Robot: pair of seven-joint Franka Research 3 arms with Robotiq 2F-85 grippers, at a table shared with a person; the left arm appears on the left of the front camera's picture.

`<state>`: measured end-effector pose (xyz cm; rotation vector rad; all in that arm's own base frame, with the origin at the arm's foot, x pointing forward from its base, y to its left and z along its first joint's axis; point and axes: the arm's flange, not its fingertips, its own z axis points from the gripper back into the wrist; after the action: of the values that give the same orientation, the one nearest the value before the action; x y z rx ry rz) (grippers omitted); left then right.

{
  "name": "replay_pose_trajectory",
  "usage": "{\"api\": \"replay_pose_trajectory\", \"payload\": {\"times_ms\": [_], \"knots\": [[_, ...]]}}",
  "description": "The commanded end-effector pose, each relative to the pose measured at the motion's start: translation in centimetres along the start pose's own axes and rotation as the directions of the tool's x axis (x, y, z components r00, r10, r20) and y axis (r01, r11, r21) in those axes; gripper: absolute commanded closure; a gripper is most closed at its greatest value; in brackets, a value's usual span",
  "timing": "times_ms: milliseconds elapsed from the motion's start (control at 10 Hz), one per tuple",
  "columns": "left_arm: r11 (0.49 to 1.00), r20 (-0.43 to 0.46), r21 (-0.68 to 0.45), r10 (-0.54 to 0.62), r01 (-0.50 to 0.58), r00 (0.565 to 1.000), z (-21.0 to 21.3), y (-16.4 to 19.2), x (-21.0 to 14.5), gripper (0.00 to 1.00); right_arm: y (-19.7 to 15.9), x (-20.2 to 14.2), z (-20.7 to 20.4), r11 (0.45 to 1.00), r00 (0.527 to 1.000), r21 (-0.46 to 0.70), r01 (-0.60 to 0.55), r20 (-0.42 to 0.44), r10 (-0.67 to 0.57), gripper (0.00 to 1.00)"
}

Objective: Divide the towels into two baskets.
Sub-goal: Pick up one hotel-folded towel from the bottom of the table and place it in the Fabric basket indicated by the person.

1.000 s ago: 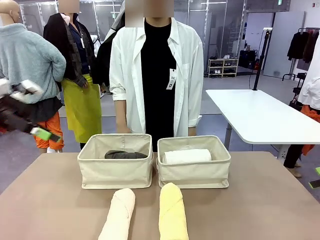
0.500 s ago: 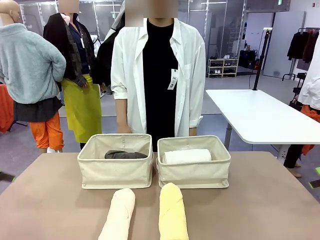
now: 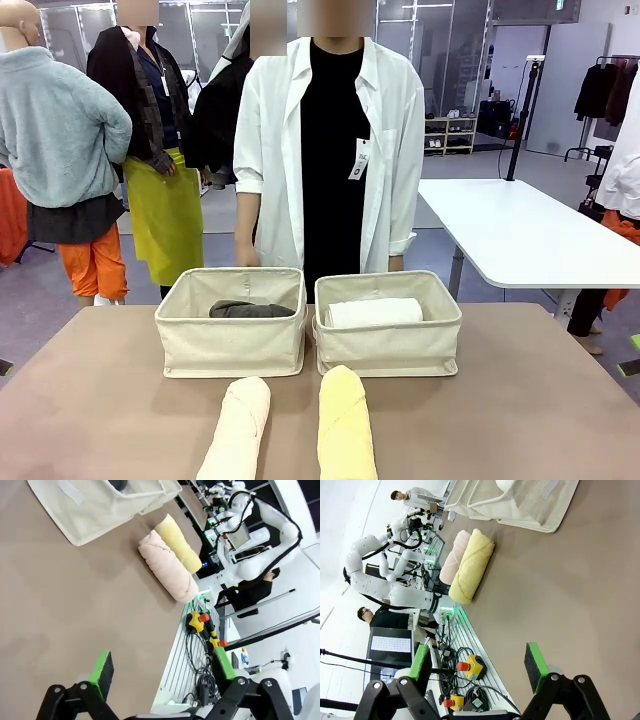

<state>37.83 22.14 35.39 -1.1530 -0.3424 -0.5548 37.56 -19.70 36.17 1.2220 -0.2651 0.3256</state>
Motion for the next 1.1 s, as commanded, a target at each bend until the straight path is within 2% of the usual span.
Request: {"api": "replay_pose_trajectory", "payload": {"times_ms": [0,1000], "knots": [[1.0,0.018,-0.018,-0.008,0.009,1.0,-0.8,-0.79,-1.19,0.0,0.34,-0.05,-0.16,1.0,1.0,-0.013,-0.007,0.003,0.007,0.06],[1.0,0.018,-0.018,-0.008,0.009,1.0,-0.8,-0.79,-1.19,0.0,0.34,-0.05,-0.16,1.0,1.0,-0.013,-0.007,0.003,0.007,0.06]]}}
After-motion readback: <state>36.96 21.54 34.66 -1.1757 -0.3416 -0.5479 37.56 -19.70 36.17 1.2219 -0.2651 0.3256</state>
